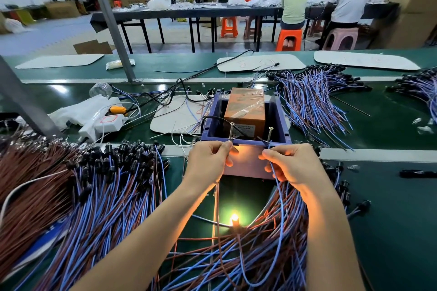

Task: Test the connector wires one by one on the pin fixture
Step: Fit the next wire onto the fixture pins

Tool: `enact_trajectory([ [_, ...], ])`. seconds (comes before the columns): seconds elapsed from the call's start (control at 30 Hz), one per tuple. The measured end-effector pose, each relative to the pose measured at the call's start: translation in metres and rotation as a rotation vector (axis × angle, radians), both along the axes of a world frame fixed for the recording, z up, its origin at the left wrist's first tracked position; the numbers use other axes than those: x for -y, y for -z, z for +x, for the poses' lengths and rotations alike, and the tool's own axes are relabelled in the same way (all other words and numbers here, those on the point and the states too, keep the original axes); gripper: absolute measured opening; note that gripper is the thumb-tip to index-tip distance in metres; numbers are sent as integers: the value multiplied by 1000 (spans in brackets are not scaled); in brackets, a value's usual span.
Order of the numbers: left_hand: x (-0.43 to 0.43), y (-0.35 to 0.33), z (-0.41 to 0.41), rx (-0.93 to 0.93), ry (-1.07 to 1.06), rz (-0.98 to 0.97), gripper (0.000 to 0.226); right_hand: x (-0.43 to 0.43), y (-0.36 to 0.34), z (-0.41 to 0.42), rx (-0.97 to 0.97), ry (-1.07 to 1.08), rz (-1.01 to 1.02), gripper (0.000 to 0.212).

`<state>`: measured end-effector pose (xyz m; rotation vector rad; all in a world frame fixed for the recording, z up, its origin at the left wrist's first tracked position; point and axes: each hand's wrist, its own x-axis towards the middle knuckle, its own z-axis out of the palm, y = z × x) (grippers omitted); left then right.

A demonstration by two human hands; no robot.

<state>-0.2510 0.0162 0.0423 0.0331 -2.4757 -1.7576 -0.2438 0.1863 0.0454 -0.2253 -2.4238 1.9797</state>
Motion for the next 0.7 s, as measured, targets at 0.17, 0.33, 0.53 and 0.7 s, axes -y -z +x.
enact_trajectory([
  [0.17, -2, -1, 1, 27, -2, 14, 36, -1, 0, 1, -3, -1, 18, 15],
  [0.33, -1, -3, 2, 59, 12, 40, 37, -2, -1, 3, -24, -3, 63, 18],
  [0.53, 6, -6, 17, 97, 164, 89, 32, -7, -5, 7, 31, -46, 39, 19],
  [0.7, 20, -11, 44, 159, 404, 133, 22, -9, -29, 24, 31, -246, -246, 15],
])
